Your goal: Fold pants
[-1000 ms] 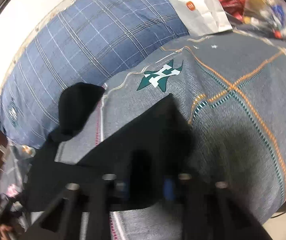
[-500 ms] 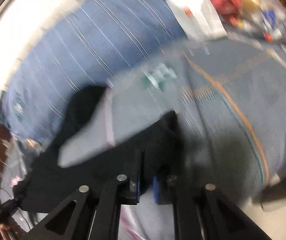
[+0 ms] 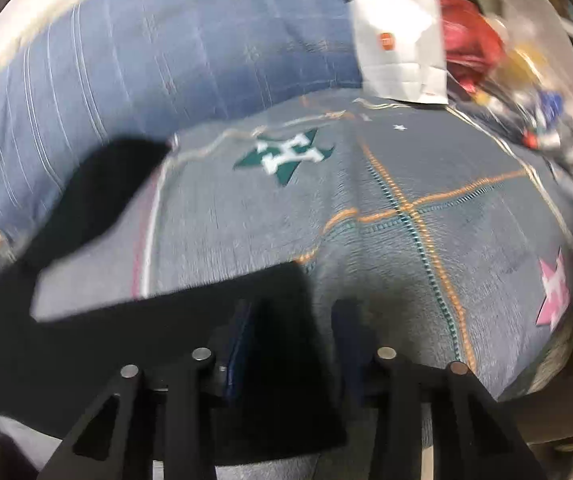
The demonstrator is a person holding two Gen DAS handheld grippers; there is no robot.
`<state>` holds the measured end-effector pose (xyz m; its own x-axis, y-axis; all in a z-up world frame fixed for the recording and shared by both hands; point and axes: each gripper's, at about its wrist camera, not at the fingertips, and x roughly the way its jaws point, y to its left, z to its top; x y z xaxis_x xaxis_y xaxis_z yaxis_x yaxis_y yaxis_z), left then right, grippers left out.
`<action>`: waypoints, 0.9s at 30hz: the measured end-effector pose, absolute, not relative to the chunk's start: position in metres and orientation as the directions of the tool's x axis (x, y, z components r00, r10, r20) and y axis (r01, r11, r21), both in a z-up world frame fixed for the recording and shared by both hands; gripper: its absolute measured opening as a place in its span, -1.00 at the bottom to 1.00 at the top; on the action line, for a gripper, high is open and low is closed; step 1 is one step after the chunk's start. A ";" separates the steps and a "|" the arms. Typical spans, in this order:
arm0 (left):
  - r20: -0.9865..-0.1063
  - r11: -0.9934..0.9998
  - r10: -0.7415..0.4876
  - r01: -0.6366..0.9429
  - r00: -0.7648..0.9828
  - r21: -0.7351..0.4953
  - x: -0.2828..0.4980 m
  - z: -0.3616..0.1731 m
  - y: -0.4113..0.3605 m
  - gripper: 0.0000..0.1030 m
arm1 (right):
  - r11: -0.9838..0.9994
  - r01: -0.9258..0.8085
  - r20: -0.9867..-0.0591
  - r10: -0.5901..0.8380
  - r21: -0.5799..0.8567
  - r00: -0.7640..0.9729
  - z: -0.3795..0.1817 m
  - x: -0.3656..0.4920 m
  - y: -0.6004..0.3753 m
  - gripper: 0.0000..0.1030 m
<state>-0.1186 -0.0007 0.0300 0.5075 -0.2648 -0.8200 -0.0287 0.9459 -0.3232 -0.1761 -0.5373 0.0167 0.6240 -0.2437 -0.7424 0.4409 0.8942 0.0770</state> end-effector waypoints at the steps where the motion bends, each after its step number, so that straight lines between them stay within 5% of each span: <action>1: -0.826 0.957 -0.237 -0.021 0.512 -0.288 -0.121 0.034 0.000 -0.01 | 0.891 0.451 -0.755 -0.260 0.053 0.602 0.013 -0.173 -0.534 -0.26; 6: -0.821 0.986 -0.161 0.052 0.548 -0.159 -0.129 0.057 0.007 0.11 | 0.905 0.420 -0.733 -0.242 0.066 0.636 0.032 -0.167 -0.525 -0.22; 9: -0.794 0.981 -0.193 0.113 0.576 -0.156 -0.119 0.072 0.005 0.52 | 0.949 0.288 -0.696 -0.122 0.127 0.708 0.050 -0.150 -0.511 -0.11; 14: -0.771 0.954 -0.298 0.207 0.563 -0.217 -0.077 0.086 -0.012 0.52 | 0.986 0.039 -0.650 0.076 0.160 0.756 0.083 -0.091 -0.478 0.05; 17: -0.768 0.942 -0.320 0.274 0.554 -0.194 -0.042 0.085 -0.029 0.52 | 0.995 -0.090 -0.642 0.097 0.045 0.761 0.100 -0.049 -0.452 0.22; 27: -0.844 0.870 -0.355 0.472 0.401 -0.142 0.082 0.059 -0.071 0.52 | 0.849 -0.438 -0.768 0.062 -0.296 0.638 0.086 0.065 -0.378 0.28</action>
<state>0.0824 -0.0714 0.0591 0.4013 -0.3552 -0.8443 0.4722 0.8701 -0.1417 0.0647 -0.3785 0.0857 0.6376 0.0618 -0.7679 -0.4384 0.8487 -0.2958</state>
